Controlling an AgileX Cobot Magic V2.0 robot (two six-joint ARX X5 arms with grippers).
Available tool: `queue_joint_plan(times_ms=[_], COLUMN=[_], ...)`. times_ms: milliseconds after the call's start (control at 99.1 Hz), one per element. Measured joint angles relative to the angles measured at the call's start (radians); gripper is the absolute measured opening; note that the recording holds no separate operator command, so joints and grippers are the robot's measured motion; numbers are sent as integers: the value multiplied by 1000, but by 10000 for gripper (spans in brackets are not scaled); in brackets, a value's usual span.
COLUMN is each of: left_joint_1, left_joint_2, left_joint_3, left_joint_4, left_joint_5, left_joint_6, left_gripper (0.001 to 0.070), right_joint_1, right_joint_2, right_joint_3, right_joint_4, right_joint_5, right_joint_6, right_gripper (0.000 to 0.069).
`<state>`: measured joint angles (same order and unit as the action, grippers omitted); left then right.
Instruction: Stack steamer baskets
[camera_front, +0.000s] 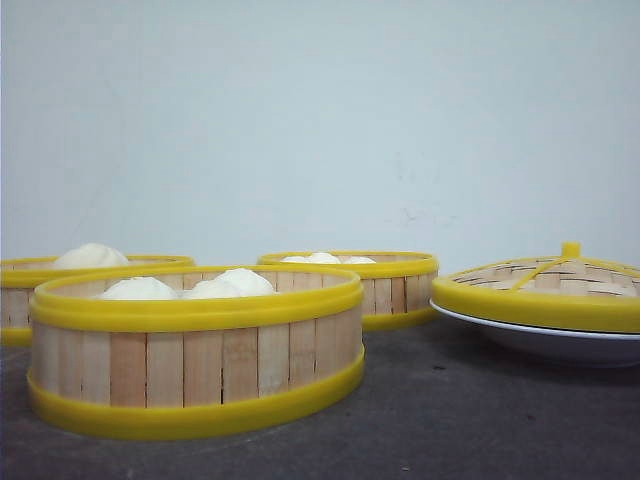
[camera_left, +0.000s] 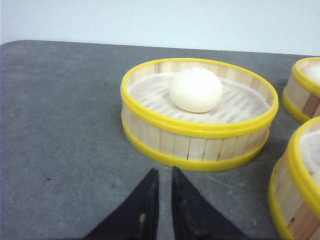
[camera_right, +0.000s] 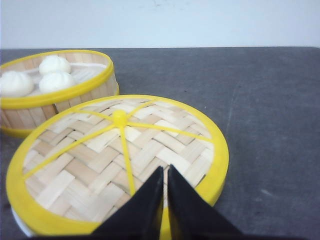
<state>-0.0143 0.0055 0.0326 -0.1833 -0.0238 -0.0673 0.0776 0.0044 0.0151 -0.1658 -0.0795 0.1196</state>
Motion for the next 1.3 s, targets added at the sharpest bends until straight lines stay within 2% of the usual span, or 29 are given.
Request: queue_joint_plan(times_ms=[91, 222, 363, 494, 595, 757, 938, 1059, 1301], left_joint_1=[0, 0, 0, 0, 0, 0, 0, 0, 0], left_joint_2=[0, 3, 47, 162, 282, 456, 583, 647, 689], left_joint_3=[1, 44, 222, 412, 552, 756, 818, 817, 816], left_joint_4=[16, 7, -11, -76, -191, -354, -428, -476, -510], left_joint_5=[5, 66, 75, 75, 82, 99, 99, 99, 99], left_joint_6=[-51, -125, -210, -222, -192, -84, 16, 33, 42], left_gripper=[18, 18, 18, 18, 18, 18, 18, 18, 20], right_joint_1=[0, 0, 0, 0, 0, 0, 0, 0, 0], right_joint_2=[0, 5, 53, 182, 314, 500, 697, 805, 878], right_joint_3=[2, 78, 282, 463, 575, 706, 765, 764, 764], right_joint_4=[10, -8, -26, -98, -179, -307, -414, -451, -478], right_joint_5=[-45, -102, -104, -104, -104, -112, -129, -124, -80], right_joint_6=[45, 125, 173, 165, 146, 93, 26, -15, -64], right_gripper=[9, 9, 9, 9, 9, 9, 9, 9, 9])
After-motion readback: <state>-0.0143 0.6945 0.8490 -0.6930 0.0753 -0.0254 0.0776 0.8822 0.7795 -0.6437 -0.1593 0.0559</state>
